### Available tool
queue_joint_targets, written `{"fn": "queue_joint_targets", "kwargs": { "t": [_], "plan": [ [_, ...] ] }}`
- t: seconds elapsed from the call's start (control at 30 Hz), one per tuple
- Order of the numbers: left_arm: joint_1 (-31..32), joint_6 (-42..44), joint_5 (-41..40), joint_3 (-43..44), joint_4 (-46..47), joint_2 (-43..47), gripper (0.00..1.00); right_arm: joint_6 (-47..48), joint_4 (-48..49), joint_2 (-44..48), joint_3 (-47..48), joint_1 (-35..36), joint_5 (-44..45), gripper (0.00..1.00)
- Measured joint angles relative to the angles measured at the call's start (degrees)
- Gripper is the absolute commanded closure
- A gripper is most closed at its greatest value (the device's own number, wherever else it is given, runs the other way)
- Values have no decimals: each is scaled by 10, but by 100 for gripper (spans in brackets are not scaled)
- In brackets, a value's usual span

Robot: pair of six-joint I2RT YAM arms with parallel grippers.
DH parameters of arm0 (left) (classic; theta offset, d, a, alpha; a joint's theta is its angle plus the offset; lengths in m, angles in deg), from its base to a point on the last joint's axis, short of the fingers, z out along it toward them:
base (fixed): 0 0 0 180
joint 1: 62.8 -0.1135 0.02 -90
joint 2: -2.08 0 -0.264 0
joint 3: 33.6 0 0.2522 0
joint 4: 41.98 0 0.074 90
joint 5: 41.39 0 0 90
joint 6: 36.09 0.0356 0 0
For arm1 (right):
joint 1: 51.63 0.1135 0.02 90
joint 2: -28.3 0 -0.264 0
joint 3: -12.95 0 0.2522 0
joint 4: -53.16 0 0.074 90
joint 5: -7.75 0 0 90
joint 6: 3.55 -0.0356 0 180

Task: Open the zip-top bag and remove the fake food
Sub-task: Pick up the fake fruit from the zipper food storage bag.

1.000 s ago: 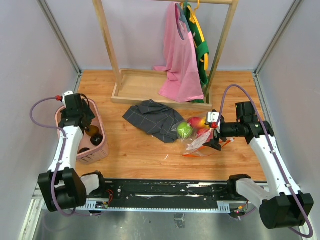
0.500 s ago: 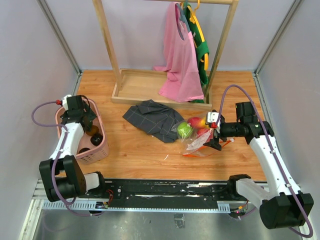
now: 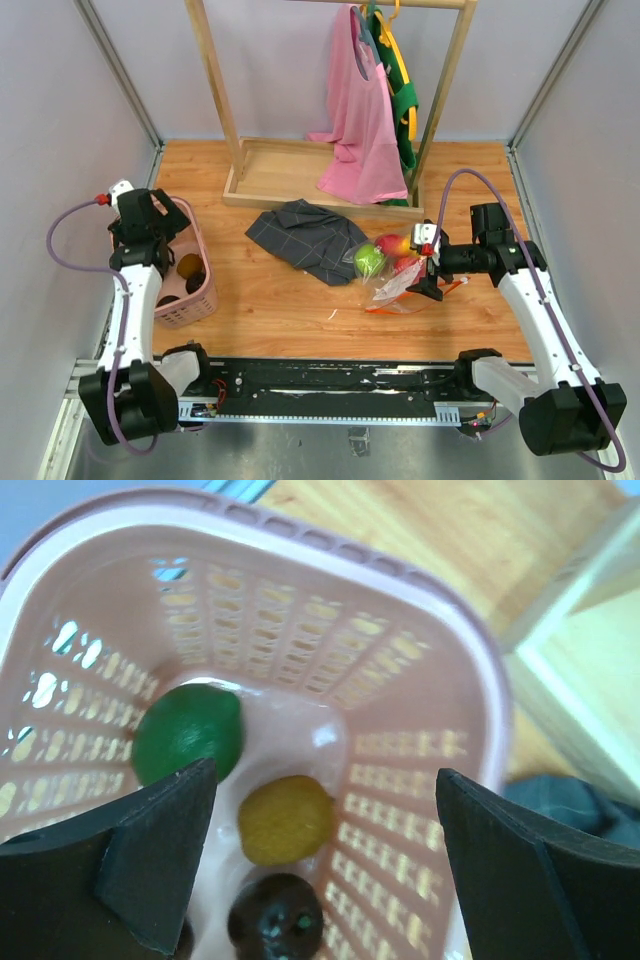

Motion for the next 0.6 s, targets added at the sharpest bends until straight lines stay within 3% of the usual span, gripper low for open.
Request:
{"fn": "queue_joint_targets", "kwargs": {
  "t": [0.1,0.27,0.4,0.47,0.6],
  "plan": [
    [0,6,49,5,-2,48,7,0,0,-2,0,0,-1,2],
    [0,8,175,4,1,126,22,6,-4,-3,0,0,-7,2],
    [5,-7,295,0,18,162,24,19,-12,-3,0,0,-20,2],
    [33,-15,324,-9,26,176,24,27,-18,-2,0,0,-27,1],
    [153,-37,353,-40,53,208,24,46,-36,2,0,-7,-52,2]
  ]
}}
